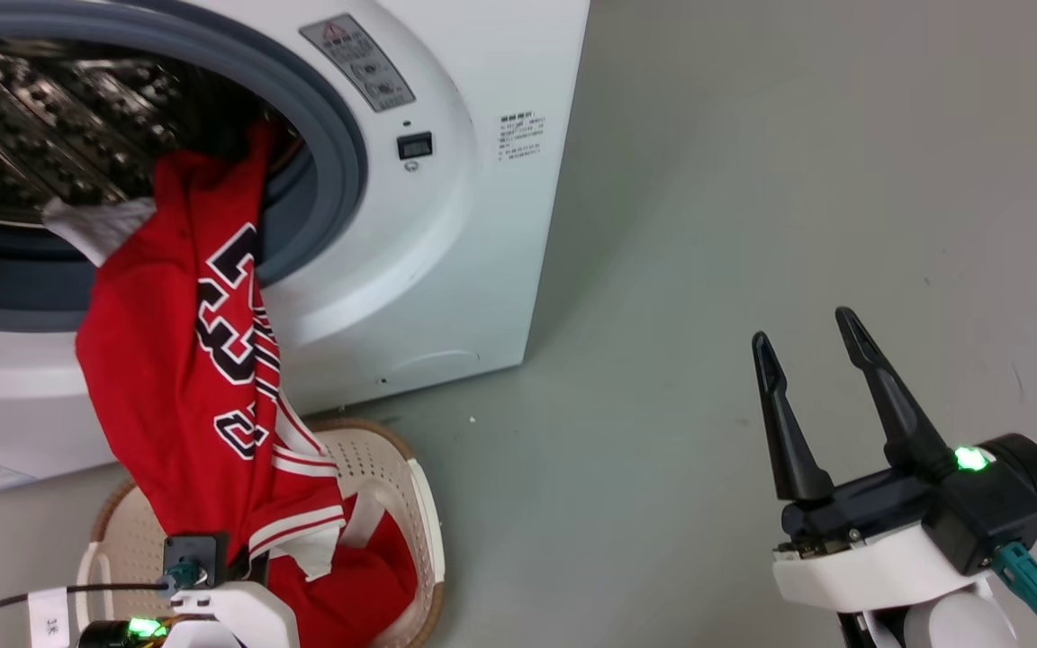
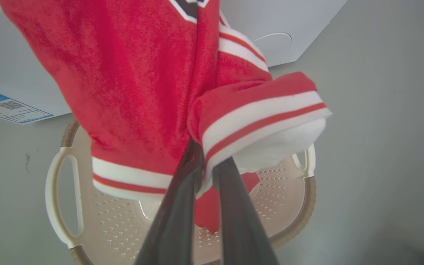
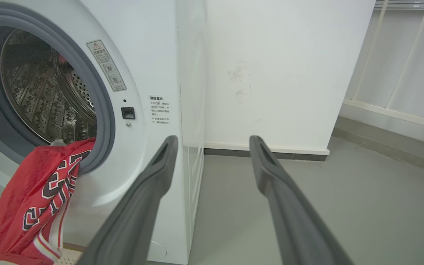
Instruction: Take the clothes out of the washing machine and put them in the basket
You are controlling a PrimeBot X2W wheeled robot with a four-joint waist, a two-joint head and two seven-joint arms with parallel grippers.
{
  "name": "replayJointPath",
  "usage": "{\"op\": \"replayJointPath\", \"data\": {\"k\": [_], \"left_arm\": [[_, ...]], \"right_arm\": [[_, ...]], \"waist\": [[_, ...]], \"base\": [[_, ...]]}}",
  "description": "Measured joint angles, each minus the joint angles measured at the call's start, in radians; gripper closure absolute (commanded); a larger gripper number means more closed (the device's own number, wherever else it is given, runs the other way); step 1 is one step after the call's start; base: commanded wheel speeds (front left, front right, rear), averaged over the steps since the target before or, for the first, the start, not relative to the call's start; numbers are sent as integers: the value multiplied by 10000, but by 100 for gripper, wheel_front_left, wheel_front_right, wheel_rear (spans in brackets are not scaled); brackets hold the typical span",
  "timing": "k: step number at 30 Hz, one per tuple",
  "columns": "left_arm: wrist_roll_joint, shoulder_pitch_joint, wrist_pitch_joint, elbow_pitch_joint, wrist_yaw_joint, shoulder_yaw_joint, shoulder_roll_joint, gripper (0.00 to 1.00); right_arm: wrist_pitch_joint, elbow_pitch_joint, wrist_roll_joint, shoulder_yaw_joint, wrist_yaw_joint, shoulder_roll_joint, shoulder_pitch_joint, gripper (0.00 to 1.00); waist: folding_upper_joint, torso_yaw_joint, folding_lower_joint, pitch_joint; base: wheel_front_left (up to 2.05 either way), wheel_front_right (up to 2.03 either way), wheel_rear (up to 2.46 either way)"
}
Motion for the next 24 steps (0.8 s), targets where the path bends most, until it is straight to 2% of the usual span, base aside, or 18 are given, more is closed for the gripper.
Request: {"op": "replayJointPath", "data": {"k": [12, 24], "left_arm": [[31, -1754, -2, 2803, -349, 157, -420, 100], [-21, -2983, 136, 3845, -481, 90, -474, 100]], "right_arm": [[0, -228, 334, -33, 0, 2, -719, 0], [0, -407, 587, -228, 0, 0, -1208, 0]], "waist": [[0, -275, 0, 1430], [0, -438, 0, 2746]], "base": [[0, 0, 0], [0, 0, 0]]}}
